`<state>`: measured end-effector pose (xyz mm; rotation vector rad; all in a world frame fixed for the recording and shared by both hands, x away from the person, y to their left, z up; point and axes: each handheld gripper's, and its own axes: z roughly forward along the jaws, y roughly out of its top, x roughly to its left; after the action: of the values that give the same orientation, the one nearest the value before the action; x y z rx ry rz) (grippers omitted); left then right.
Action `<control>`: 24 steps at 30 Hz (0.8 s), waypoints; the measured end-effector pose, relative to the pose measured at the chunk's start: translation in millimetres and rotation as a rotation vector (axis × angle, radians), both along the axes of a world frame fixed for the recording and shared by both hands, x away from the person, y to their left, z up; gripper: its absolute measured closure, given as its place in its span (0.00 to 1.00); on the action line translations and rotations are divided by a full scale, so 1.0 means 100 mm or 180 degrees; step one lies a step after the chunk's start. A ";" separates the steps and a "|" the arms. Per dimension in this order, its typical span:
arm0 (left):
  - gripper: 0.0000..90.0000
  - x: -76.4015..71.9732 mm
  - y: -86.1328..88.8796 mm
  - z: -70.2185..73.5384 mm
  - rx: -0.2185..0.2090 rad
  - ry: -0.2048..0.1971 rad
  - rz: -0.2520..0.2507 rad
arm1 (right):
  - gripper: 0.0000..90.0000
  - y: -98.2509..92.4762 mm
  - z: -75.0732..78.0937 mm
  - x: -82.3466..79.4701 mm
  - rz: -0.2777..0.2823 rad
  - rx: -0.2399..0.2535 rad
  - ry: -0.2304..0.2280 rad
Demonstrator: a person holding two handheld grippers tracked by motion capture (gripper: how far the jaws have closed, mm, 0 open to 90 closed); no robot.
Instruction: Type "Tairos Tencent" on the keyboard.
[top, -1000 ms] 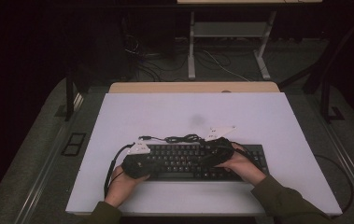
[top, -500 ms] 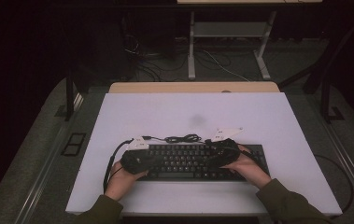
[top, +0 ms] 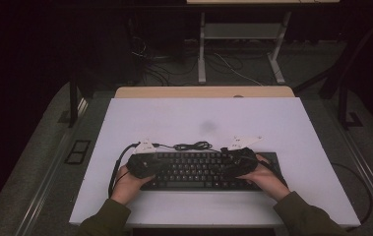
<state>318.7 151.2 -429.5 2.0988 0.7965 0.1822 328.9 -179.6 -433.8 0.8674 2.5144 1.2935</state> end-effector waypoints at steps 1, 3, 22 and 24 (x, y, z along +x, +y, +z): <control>0.99 0.00 0.00 0.00 0.0007 -0.0005 -0.0001 | 0.21 0.00 0.00 0.00 -0.0007 0.0001 -0.0001; 0.99 0.01 0.00 -0.01 0.0009 -0.0001 0.0009 | 0.21 -0.01 0.00 0.00 -0.0012 0.0002 -0.0003; 0.99 0.05 -0.01 -0.05 0.0086 0.0033 -0.0029 | 0.21 0.00 0.00 -0.01 -0.0004 -0.0001 -0.0018; 0.99 0.05 -0.02 -0.05 0.0068 0.0041 -0.0009 | 0.21 0.00 0.00 0.00 -0.0004 0.0000 -0.0018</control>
<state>324.1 149.2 -434.8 2.1229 0.8023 0.1766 328.5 -180.1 -434.0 0.8641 2.5092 1.2937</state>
